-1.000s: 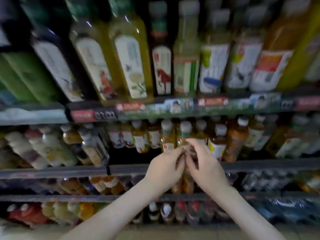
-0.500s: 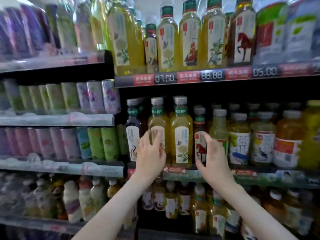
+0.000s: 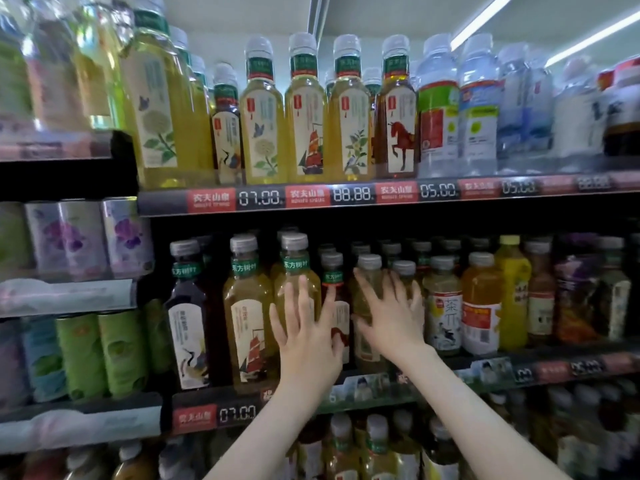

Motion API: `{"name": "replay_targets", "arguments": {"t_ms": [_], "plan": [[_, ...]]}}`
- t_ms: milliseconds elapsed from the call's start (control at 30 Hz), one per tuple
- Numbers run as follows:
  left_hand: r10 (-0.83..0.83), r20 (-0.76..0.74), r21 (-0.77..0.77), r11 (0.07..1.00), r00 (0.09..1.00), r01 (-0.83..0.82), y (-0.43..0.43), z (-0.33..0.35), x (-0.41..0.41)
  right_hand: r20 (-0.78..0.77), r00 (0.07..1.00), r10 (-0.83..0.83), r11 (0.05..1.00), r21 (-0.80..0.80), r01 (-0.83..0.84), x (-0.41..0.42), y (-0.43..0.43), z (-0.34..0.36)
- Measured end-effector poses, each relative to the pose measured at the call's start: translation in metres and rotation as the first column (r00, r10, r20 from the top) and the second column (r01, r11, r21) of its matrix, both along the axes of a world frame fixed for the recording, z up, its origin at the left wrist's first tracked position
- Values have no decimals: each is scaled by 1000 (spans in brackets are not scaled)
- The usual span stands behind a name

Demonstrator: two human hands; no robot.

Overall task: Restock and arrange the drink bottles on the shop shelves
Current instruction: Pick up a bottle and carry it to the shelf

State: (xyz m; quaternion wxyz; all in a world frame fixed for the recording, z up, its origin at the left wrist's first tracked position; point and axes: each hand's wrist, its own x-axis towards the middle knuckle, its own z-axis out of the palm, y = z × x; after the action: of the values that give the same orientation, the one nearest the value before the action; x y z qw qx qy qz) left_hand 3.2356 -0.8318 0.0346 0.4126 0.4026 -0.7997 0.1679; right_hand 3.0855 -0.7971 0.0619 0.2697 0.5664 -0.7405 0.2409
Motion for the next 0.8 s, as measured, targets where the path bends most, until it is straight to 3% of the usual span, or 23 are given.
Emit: {"name": "replay_targets", "arguments": {"t_ms": [100,267,467,700,800], "plan": [[-1,2,-29,1000,1000,1,-7,-5,2,19,1000,4,999,43,-5,1,-7,0],[-30,35,-101,994,999,34,-15,-12,10,55,976,211,962,-189,-197,0,4,-18],[-102,45,-113,988,994,106,-6,-16,-4,30,914,405,872,-312,-377,-2,28,-53],[-415,-22,143,899,909,414,27,-14,-32,-184,876,447,731,-490,-476,-10,52,-45],[-388,-35,134,911,921,389,31,-5,-41,-190,869,457,718,-499,-486,-20,65,-28]]}}
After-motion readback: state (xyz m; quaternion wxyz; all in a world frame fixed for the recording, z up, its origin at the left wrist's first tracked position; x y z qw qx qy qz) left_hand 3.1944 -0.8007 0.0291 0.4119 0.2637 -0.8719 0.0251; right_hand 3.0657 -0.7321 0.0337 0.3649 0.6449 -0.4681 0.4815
